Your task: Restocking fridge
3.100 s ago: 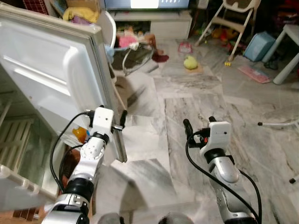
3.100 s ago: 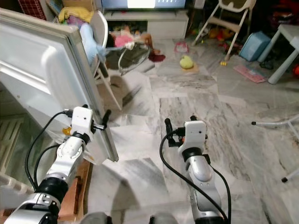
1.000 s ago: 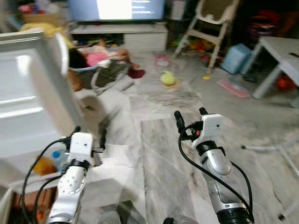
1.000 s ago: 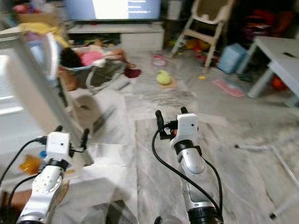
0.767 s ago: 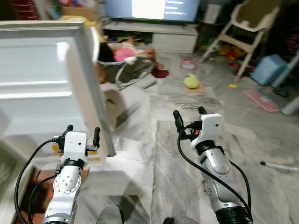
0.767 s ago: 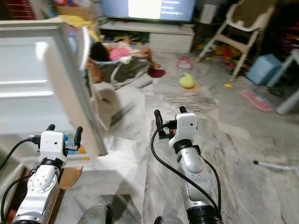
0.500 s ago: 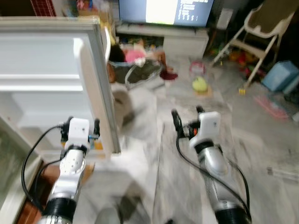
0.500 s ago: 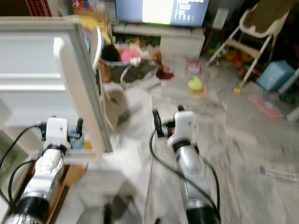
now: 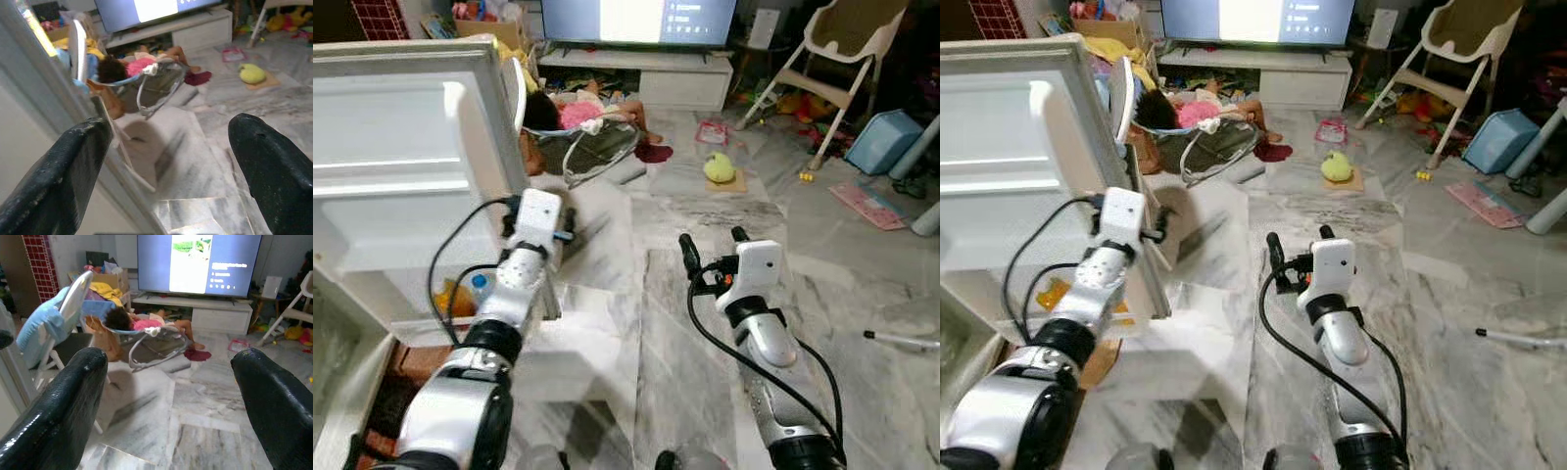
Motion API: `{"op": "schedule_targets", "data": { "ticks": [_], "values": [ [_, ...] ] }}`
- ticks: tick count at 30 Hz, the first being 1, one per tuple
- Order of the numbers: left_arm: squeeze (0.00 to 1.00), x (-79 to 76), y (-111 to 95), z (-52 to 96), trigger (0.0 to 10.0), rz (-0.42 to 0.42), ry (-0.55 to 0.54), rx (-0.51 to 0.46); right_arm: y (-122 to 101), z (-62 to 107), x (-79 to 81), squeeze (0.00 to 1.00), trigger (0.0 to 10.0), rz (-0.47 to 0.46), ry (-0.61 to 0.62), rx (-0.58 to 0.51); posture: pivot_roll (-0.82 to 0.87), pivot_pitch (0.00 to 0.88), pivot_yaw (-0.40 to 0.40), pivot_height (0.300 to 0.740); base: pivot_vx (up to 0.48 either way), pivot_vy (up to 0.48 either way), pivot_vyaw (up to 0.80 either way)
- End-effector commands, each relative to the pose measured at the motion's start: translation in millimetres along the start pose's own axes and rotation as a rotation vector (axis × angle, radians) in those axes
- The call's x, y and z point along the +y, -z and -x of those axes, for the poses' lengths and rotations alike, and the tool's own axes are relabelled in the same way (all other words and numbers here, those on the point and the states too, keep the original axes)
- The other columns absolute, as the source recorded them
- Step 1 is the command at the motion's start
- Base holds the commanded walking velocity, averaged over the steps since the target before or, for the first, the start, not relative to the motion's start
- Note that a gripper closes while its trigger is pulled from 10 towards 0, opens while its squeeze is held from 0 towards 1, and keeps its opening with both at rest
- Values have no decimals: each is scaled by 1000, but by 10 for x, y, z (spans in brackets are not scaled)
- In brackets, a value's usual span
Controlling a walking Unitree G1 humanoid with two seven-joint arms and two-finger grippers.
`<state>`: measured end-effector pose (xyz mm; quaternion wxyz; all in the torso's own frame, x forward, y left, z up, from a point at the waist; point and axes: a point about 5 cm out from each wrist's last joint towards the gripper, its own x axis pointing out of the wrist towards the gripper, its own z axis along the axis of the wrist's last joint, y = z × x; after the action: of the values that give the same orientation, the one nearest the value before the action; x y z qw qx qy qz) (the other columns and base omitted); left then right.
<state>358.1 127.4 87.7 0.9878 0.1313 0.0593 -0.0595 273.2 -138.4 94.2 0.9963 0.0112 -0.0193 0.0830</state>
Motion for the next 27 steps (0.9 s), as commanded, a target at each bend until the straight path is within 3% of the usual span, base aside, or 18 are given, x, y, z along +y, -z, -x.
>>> {"op": "schedule_targets", "data": {
  "ticks": [1,7,11,19,23,27],
  "values": [
    [0,34,62,30,10000,-6,-2,0,-44,11,-32,0,10000,15,12,-16,-62,7,-18,740,0,0,0],
    [0,134,285,204,10000,34,-10,2,-39,18,-15,0,10000,5,8,-19,-45,12,-21,740,0,0,0],
    [0,274,383,412,10000,56,-50,-61,-38,13,4,0,10000,27,-9,-26,-34,15,-21,740,0,0,0],
    [0,561,479,717,10000,53,-190,-86,-30,26,7,0,10000,20,-10,-24,-22,23,-24,740,300,0,628],
    [0,568,472,713,10000,55,-186,-77,-26,11,4,0,10000,16,-8,-21,-20,22,-25,740,455,0,0],
    [0,553,382,607,10000,56,-178,-83,-35,-2,11,0,10000,17,-9,-26,-28,16,-23,740,480,0,0]
  ]
}}
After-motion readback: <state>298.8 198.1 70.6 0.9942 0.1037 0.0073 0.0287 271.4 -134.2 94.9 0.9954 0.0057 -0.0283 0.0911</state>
